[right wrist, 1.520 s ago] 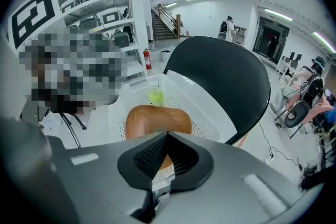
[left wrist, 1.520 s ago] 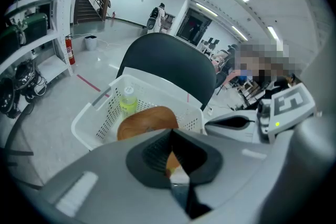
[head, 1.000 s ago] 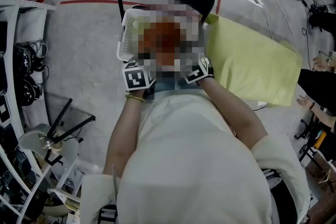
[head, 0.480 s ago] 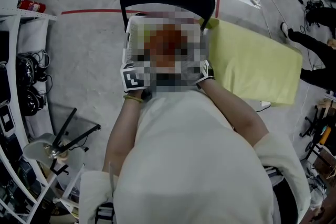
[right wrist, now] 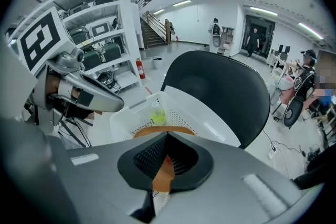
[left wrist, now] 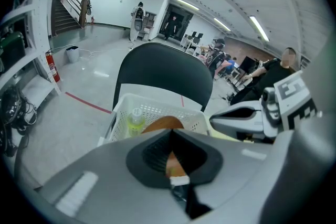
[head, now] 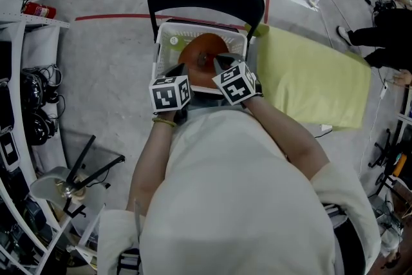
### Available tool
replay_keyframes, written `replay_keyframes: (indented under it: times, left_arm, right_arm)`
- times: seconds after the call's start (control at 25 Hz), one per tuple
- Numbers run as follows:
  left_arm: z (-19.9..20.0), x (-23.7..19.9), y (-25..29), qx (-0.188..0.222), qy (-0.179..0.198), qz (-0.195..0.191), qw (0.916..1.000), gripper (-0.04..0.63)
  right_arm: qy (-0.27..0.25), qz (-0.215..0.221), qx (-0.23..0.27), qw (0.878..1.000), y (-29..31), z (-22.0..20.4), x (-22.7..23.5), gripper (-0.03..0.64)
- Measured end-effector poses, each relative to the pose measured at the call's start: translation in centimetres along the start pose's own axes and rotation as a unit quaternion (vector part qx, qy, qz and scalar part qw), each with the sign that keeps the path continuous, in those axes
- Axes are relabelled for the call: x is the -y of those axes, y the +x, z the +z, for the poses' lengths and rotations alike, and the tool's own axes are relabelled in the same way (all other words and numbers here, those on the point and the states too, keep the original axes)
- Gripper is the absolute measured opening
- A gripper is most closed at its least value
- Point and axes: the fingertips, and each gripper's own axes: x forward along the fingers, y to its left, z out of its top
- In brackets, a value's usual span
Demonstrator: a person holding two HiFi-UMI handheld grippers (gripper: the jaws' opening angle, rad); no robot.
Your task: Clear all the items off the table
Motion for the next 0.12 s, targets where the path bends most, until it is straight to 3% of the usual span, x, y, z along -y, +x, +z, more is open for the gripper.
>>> replay_keyframes:
  times: [0.12]
  left_arm:
    - [0.2,-0.02,0.15,0.0,0.002,-0.001,1.0,0.009]
  right_arm:
    - [0.001,0.0,0.002,1.0,0.05,0.27,0.12,-0.003]
